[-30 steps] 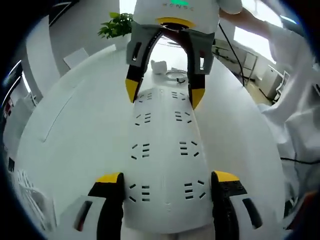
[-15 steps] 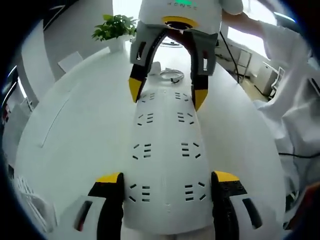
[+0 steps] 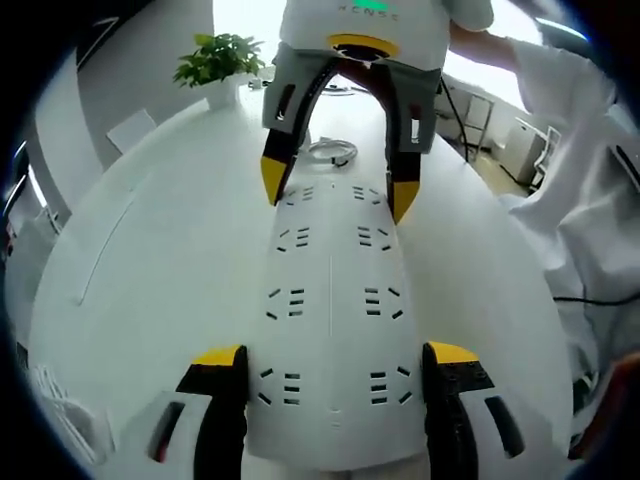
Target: Straighten the power strip on the desk, plug the charger into it
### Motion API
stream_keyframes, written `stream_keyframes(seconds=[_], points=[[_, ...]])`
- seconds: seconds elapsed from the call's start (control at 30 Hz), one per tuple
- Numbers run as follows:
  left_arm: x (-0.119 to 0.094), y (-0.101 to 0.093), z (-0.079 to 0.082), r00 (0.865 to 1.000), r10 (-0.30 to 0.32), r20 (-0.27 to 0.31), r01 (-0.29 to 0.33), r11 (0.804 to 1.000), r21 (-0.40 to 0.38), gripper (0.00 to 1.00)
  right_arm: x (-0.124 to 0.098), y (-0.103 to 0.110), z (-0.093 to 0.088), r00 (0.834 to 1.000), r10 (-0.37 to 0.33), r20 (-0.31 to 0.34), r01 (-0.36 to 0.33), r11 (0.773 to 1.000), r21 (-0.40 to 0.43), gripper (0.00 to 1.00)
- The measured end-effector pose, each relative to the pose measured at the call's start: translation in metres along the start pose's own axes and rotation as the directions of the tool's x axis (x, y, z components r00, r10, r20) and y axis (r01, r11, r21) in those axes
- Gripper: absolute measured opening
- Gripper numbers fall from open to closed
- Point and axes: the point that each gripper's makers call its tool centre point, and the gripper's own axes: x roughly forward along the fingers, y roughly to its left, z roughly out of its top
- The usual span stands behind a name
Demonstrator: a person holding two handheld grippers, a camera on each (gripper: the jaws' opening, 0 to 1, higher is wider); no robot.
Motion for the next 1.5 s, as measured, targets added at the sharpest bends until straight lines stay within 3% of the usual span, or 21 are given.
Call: stream_keyframes(seconds=[0.6,0.7,0.77,0.83,0.9,0.97,1.03,1.07,1.1,1.13,1.2,1.4,1.43,1.47,1.5], points=[[0.000,0.001,0.000,1.000,-0.002,0.008,0.002,1.000,0.006,0.72,-0.002,0.000,0.003,0.990,0.001,0.139,0.001,1.000,-0.015,0.62],[0.000,0.000,0.001,1.000,-0.001,0.011,0.001,1.000,0.005,0.72,-0.009,0.001,0.012,0.972,0.013,0.234,-0.025,0.998,0.052,0.62],[0.000,0.000,0.001,1.000,-0.001,0.014,0.001,1.000,0.005,0.72,-0.015,-0.003,0.019,0.950,0.000,0.313,-0.034,0.994,0.102,0.61],[0.000,-0.001,0.001,1.000,0.000,0.020,0.000,1.000,0.004,0.72,-0.023,-0.012,0.024,0.920,-0.042,0.390,-0.022,0.987,0.160,0.61],[0.000,-0.002,0.001,1.000,0.007,0.026,-0.007,1.000,0.006,0.72,-0.039,-0.021,0.028,0.864,-0.107,0.492,-0.025,0.967,0.254,0.61],[0.000,-0.002,0.001,0.999,0.012,0.038,-0.012,1.000,0.005,0.72,-0.060,-0.027,0.030,0.785,-0.199,0.586,-0.008,0.944,0.331,0.61],[0.000,-0.003,0.002,0.999,0.013,0.046,-0.013,1.000,0.004,0.72,-0.077,-0.030,0.026,0.705,-0.287,0.648,-0.022,0.905,0.424,0.58],[0.000,-0.003,0.002,0.999,0.014,0.052,-0.014,1.000,0.004,0.73,-0.086,-0.033,0.023,0.650,-0.343,0.679,-0.009,0.889,0.457,0.59],[0.000,-0.003,0.002,0.998,0.015,0.056,-0.015,1.000,0.003,0.73,-0.088,-0.034,0.019,0.629,-0.370,0.683,0.000,0.879,0.477,0.59],[0.000,-0.003,0.002,0.998,0.016,0.061,-0.016,1.000,0.002,0.73,-0.091,-0.038,0.008,0.602,-0.435,0.669,0.026,0.849,0.528,0.60],[0.000,-0.002,0.002,0.997,0.017,0.070,-0.017,1.000,0.002,0.73,-0.094,-0.043,-0.009,0.566,-0.520,0.640,0.053,0.797,0.601,0.61],[0.000,-0.001,0.002,0.997,0.015,0.081,-0.016,1.000,0.005,0.73,-0.108,-0.048,-0.046,0.474,-0.687,0.551,0.118,0.670,0.733,0.61],[0.000,-0.001,0.002,0.996,0.015,0.084,-0.015,1.000,0.003,0.73,-0.112,-0.050,-0.051,0.449,-0.717,0.534,0.129,0.643,0.755,0.60],[0.000,-0.001,0.002,0.996,0.015,0.086,-0.015,1.000,0.003,0.73,-0.118,-0.052,-0.057,0.398,-0.761,0.512,0.151,0.605,0.782,0.60],[0.000,-0.001,0.002,0.996,0.015,0.089,-0.016,1.000,0.003,0.73,-0.120,-0.055,-0.062,0.374,-0.789,0.488,0.172,0.576,0.799,0.60]])
